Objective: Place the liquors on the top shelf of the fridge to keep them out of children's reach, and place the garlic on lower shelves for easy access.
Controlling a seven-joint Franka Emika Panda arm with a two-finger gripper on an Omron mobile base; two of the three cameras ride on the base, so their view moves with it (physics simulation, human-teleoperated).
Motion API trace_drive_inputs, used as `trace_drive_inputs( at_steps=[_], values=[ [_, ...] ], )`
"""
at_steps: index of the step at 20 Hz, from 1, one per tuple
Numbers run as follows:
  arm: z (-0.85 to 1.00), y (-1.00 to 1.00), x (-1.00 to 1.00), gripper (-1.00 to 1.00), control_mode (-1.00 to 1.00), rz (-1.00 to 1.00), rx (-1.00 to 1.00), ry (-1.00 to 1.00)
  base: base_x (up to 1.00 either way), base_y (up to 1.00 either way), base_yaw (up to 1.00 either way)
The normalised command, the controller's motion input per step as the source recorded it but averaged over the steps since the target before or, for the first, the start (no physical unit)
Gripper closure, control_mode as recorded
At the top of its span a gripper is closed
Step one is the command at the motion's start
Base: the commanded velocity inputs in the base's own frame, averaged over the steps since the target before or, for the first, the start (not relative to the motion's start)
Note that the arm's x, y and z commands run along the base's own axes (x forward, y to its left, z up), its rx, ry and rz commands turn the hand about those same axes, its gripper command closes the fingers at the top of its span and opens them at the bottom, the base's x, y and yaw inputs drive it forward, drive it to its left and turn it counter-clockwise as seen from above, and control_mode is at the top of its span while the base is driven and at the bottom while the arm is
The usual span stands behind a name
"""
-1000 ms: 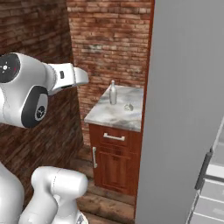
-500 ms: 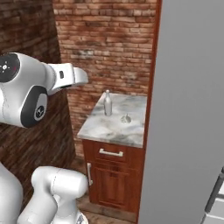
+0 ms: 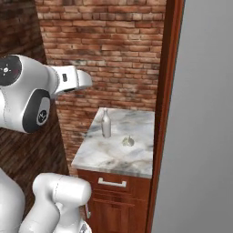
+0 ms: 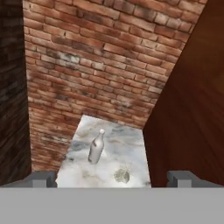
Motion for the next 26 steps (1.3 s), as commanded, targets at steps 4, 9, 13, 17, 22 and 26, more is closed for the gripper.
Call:
trace_drive_inputs(
  at_steps=[4,9,13,17,22,26],
  values=[
    [0.00,0.00,0.00,-1.00,1.00,0.00,0.00,0.00,0.60,0.27,-0.16],
    [-0.41,0.01,0.33,-1.00,-1.00,-0.13,0.00,0.00,0.10,0.02,-0.03],
    [-0.68,0.06,0.27,-1.00,-1.00,-0.20,0.00,0.01,0.00,0.00,0.00],
    [-0.61,0.20,0.28,-1.00,-1.00,-0.19,0.00,0.02,0.00,0.00,0.00],
    [-0.42,0.25,0.25,-1.00,-1.00,-0.12,0.00,0.13,0.00,0.00,0.00],
    [-0.29,0.13,0.11,-1.00,-1.00,-0.06,0.07,0.14,0.00,0.00,0.00]
  ],
)
